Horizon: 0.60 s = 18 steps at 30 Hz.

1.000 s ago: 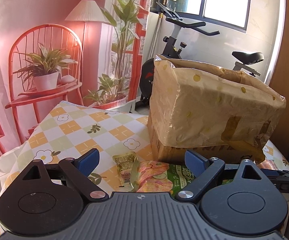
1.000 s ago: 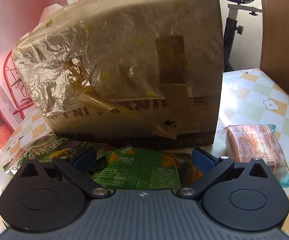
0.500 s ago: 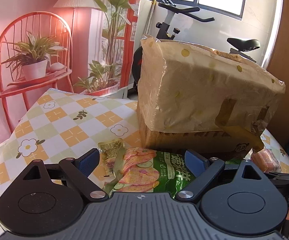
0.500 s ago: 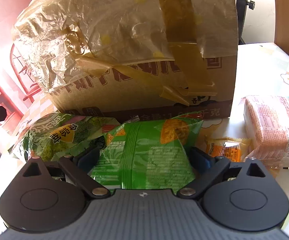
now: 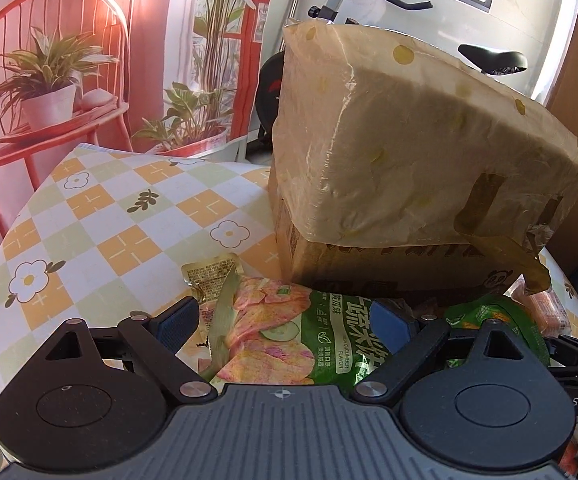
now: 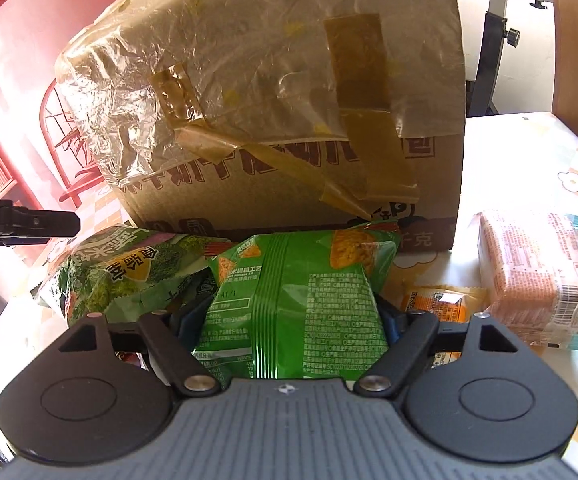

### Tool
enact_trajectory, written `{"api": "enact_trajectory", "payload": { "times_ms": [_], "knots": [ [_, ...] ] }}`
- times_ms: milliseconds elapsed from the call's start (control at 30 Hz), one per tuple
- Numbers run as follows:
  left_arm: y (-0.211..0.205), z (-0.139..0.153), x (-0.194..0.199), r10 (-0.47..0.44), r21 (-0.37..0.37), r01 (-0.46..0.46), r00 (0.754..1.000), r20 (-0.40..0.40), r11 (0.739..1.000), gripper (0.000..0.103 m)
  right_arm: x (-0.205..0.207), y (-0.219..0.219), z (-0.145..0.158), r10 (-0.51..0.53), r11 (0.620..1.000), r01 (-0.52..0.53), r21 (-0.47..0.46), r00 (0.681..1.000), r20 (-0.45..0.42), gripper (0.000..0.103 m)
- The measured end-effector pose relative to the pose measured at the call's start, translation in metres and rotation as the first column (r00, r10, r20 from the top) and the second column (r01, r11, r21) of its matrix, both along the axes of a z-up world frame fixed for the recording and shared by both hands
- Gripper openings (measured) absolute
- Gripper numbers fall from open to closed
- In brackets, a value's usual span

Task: Organize snacks
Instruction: 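Grasp the pink-and-green chip bag with the left tool while the right tool grasps a green bag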

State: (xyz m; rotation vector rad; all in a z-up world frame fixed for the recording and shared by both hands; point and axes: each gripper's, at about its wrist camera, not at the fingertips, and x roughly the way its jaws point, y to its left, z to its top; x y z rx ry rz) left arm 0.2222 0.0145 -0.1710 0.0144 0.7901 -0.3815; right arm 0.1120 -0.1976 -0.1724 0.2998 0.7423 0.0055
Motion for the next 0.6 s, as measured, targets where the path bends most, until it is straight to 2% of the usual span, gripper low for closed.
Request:
{"api": "enact_trajectory", "payload": {
  "times_ms": [100, 233, 433, 600],
  "knots": [
    [0.004, -0.012, 0.008, 0.022, -0.002, -0.022, 0.999, -0.026, 1.000, 0.094, -0.002, -0.003, 0.001, 0.003, 1.000, -0.003, 0.005, 1.000, 0.003, 0.081],
    [0.010, -0.026, 0.008, 0.029, -0.056, -0.034, 0.995, -0.093, 0.998, 0.094, -0.002, -0.004, 0.000, 0.005, 1.000, -0.005, 0.014, 1.000, 0.004, 0.081],
    [0.009, -0.035, 0.007, 0.025, -0.072, -0.034, 0.993, -0.119, 0.997, 0.103, 0.001, -0.003, -0.002, 0.013, 1.000, -0.013, 0.022, 1.000, 0.000, 0.081],
    [0.013, -0.047, 0.006, 0.007, -0.122, -0.024, 0.990, -0.142, 0.992, 0.103, 0.001, -0.003, -0.002, 0.016, 1.000, -0.016, 0.023, 1.000, -0.002, 0.081]
  ]
}}
